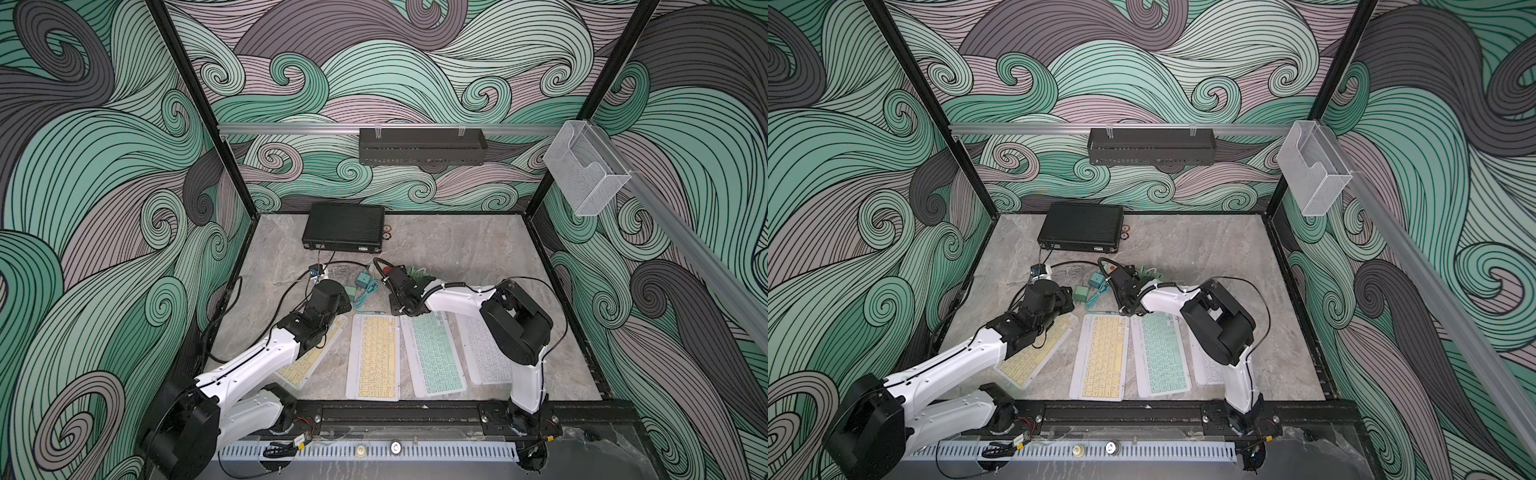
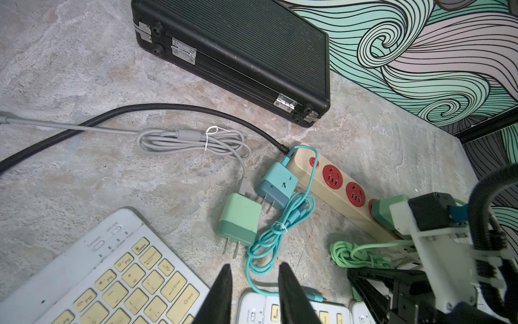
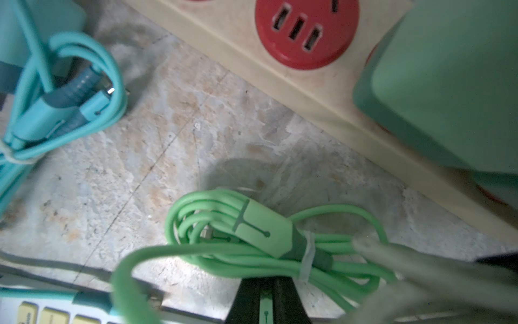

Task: Unplug the wireless keyboard
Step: Pick up the power cord at the center of the board.

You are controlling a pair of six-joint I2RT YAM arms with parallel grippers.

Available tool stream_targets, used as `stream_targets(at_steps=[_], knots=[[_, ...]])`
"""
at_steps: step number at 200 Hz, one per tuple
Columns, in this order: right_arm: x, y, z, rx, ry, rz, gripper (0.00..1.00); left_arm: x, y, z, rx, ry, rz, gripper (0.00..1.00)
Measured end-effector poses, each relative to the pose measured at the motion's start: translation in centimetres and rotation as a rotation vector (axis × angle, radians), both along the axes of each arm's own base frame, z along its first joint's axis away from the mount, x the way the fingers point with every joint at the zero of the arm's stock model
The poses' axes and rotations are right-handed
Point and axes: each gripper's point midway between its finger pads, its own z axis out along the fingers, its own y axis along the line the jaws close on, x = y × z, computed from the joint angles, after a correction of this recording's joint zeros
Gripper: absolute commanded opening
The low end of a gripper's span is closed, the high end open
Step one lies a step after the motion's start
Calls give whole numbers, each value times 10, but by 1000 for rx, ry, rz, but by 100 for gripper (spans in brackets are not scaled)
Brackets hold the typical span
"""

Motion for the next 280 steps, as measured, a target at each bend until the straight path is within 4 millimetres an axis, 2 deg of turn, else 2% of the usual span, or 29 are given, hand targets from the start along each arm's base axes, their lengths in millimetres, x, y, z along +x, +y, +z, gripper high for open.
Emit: stream_targets(at_steps=[27,61,95,128,176,211,255,280], knots=[[0,-1,1,5,-2,-13,0,-1,-2,-1,-8,5,-11,30],[-3,-9,8,20,-11,-41,0,0,-14,0,-46,24,-52,31],[-3,-16,34,68,-58,-71,0,-3,-29,-6,-103,63,-110,31],[4,-13,60,138,-126,-101,0,-6,-46,-13,-168,105,-164,30],[11,-17,61,174,-160,-147,0,-8,-85,-12,-324,100,-292,34],[12,-19,61,196,-176,-168,0,-18,-118,-30,-353,136,-391,34],[11,-20,70,224,-198,-171,0,-42,-163,-50,-317,167,-536,39],[12,-22,73,235,-208,-174,0,-46,-178,-64,-317,192,-575,44]])
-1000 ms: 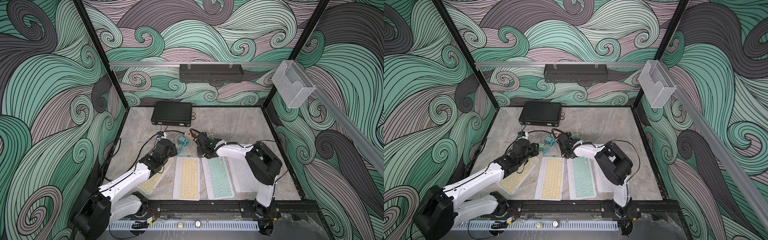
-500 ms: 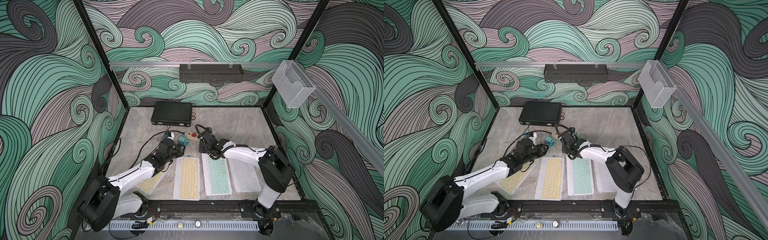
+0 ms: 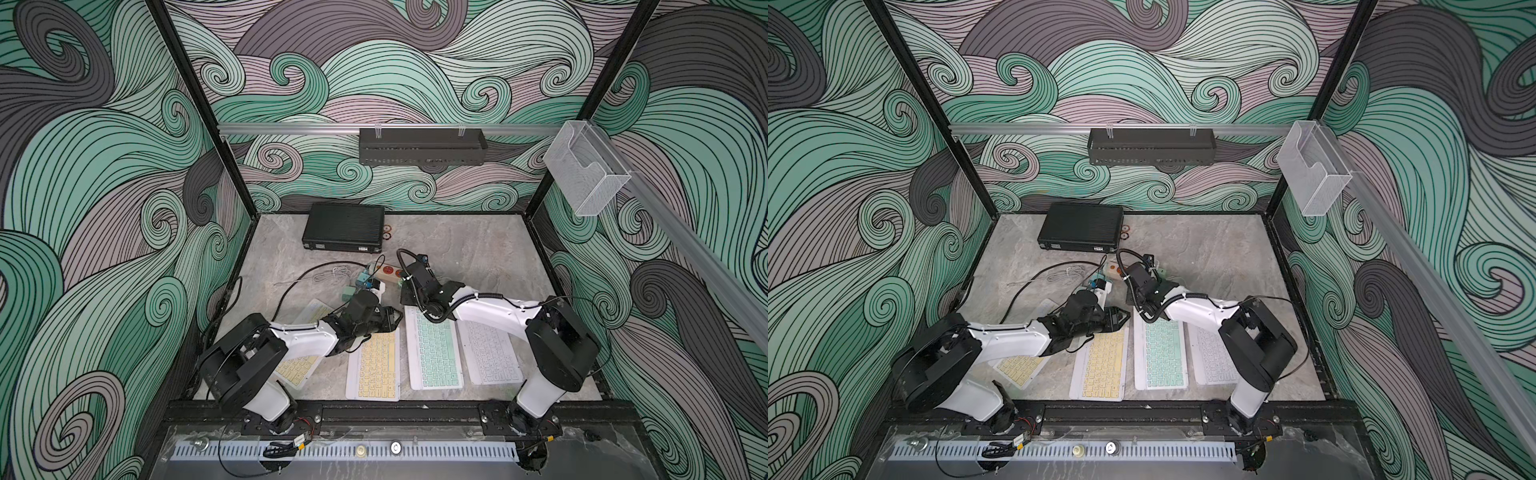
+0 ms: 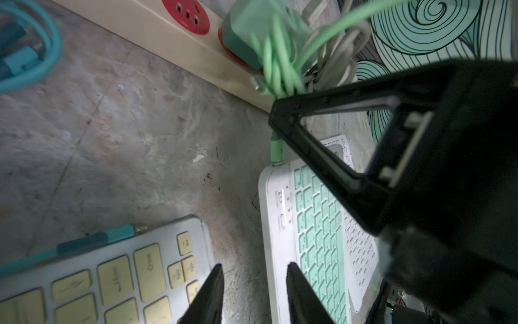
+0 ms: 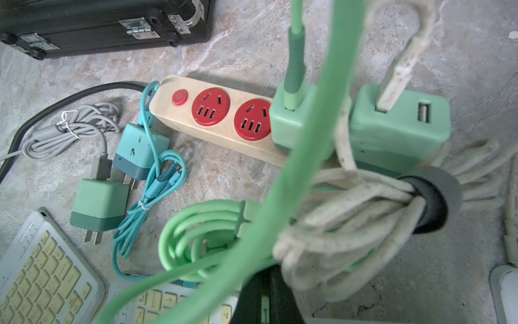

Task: Unplug the wireless keyboard
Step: Pick up the power cord at the center of the board.

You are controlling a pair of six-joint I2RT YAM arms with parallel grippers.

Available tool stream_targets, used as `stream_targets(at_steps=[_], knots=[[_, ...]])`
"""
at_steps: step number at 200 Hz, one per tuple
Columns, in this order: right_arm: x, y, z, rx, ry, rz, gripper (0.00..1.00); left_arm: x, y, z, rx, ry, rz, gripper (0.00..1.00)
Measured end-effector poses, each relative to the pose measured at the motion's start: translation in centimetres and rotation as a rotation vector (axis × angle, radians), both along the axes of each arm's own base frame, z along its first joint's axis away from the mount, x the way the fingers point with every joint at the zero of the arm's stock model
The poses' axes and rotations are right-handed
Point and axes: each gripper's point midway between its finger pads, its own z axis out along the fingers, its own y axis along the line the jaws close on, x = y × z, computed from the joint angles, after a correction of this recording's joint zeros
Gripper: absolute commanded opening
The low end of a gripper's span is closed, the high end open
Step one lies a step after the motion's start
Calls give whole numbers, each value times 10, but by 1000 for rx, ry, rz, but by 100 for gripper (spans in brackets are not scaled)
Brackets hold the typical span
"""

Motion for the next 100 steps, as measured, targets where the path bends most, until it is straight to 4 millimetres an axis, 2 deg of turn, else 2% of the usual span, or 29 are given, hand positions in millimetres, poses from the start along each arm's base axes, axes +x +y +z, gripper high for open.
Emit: stream_targets(at_steps=[57,100], knots=[[1,-1,0,16,-7,-11,0,-1,-16,-13,-45,29,-29,44],[0,-1,-2,22,-5,-18,0,1,-22,-5,-86,8,-40,45]])
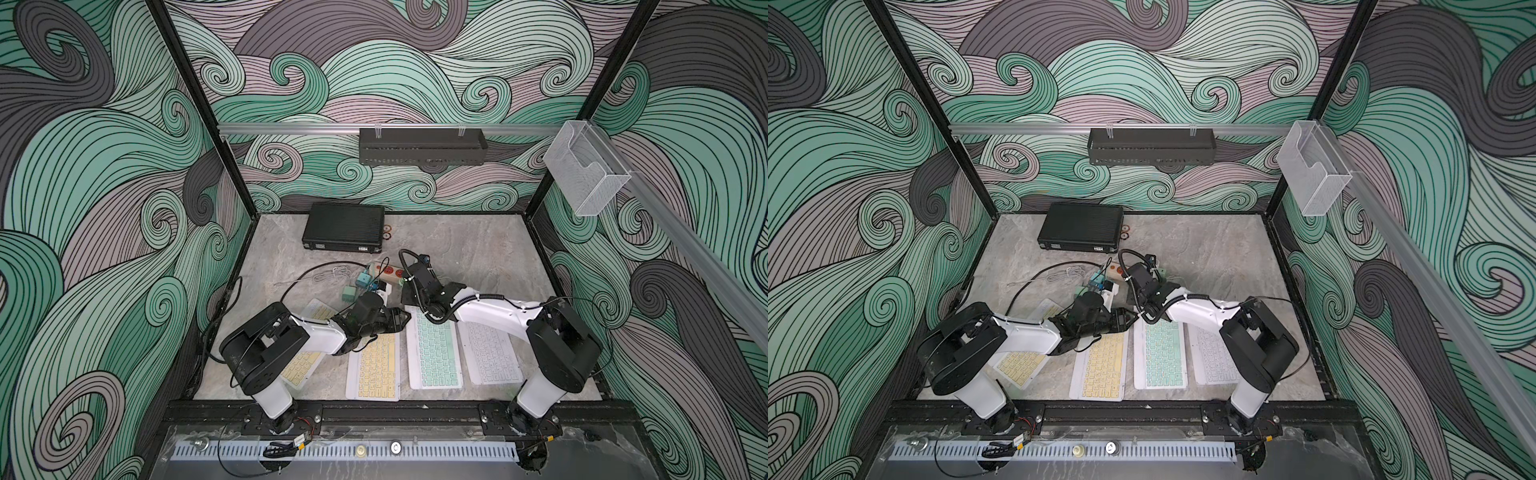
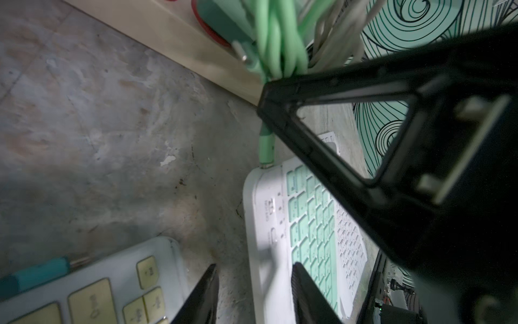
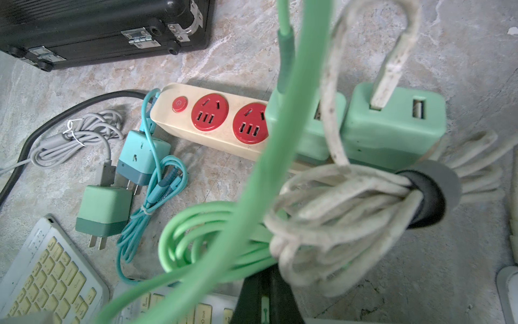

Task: Unplug the wireless keyboard
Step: Pick up the power cord at the center of the board, then remove the power cord from the keyboard.

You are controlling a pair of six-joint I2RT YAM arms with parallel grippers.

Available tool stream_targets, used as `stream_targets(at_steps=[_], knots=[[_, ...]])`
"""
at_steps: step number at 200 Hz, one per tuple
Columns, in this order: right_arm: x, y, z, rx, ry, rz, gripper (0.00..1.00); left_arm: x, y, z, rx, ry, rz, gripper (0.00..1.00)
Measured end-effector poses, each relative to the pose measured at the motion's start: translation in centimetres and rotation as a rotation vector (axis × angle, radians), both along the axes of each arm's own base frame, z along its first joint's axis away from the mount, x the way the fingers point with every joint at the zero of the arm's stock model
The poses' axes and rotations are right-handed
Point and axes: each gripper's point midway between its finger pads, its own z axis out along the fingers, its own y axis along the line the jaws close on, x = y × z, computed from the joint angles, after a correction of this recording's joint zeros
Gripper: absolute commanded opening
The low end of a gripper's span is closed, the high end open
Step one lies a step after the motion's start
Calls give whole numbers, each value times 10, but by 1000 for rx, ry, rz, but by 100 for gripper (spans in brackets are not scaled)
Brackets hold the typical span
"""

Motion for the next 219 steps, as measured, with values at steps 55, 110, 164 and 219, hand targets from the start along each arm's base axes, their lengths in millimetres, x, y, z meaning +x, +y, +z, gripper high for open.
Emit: stream_targets(at_steps=[55,110,164,219], knots=[[-3,-2,5,19,-10,-3,0,-2,-8,-4,-30,13,-29,45],[-5,-2,12,53,-21,-8,0,-7,-21,1,-89,6,-63,42],[-8,-2,11,77,-18,-9,0,-14,-35,-6,-157,8,-92,23],[-6,-2,11,92,-18,-24,0,-13,-37,0,-187,8,-84,11]])
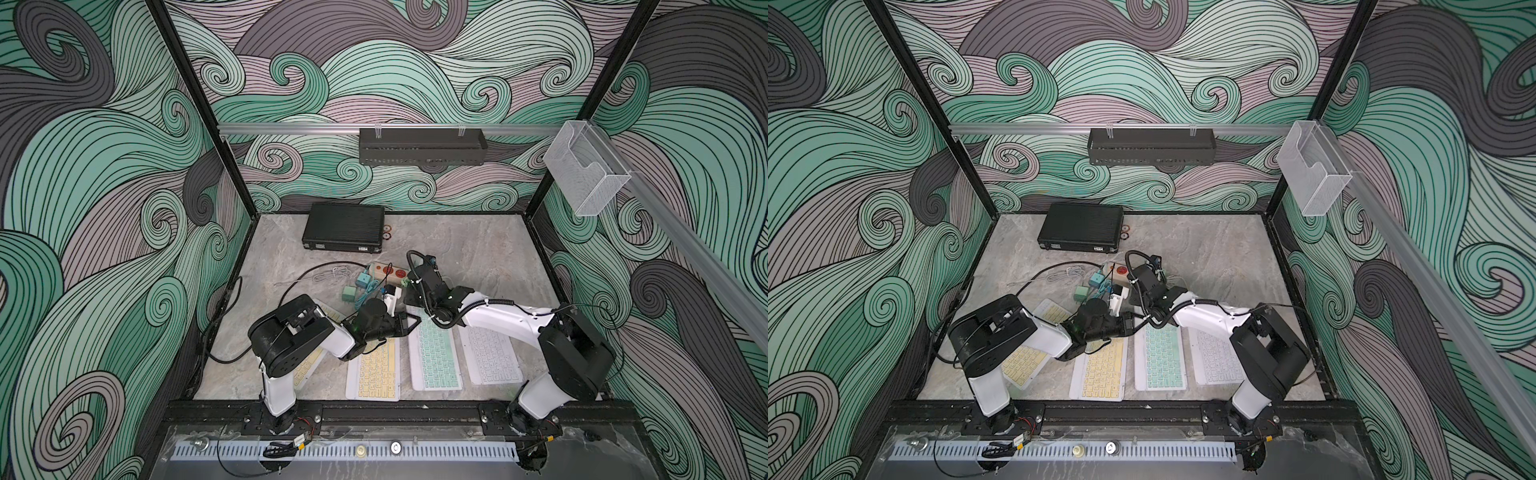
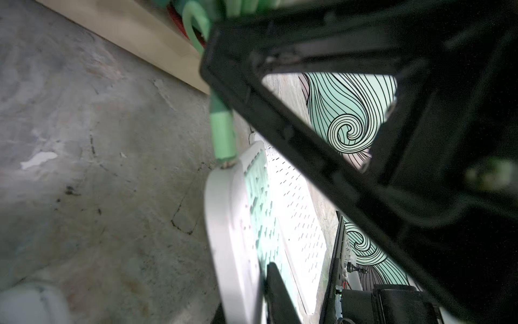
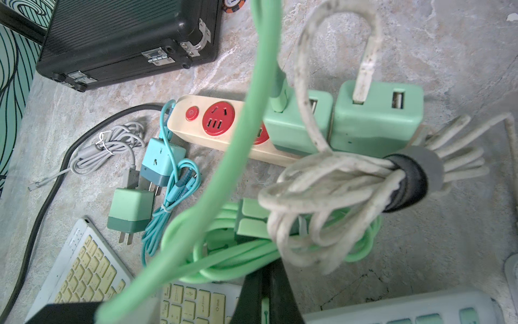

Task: Unplug the wireless keyboard
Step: Remove the power cord from the keyboard.

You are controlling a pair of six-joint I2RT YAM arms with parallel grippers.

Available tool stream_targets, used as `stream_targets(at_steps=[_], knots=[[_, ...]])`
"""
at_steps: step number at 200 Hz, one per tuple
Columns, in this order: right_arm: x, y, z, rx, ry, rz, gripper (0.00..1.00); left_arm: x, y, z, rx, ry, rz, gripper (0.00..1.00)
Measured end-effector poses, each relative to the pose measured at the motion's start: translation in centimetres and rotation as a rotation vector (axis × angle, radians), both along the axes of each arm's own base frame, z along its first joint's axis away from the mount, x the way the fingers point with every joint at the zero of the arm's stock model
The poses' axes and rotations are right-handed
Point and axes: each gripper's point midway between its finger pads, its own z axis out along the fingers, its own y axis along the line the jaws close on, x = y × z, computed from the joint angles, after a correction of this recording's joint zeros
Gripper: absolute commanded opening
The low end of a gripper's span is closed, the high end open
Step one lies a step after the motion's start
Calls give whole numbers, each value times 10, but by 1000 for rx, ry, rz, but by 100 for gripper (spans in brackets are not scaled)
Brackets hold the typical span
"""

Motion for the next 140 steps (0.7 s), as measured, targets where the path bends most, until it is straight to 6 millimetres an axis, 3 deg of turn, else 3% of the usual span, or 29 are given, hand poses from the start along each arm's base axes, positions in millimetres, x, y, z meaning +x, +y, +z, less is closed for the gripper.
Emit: stream_targets(at_steps=[39,96,140], knots=[[0,0,1,6,-4,-5,0,0,0,2,-16,21,10,0],[1,0,2,9,-3,-8,27,-3,-4,11,-35,11,-1,0],[0,-1,14,29,-17,-14,31,-15,-11,28,-45,-35,-39,0]])
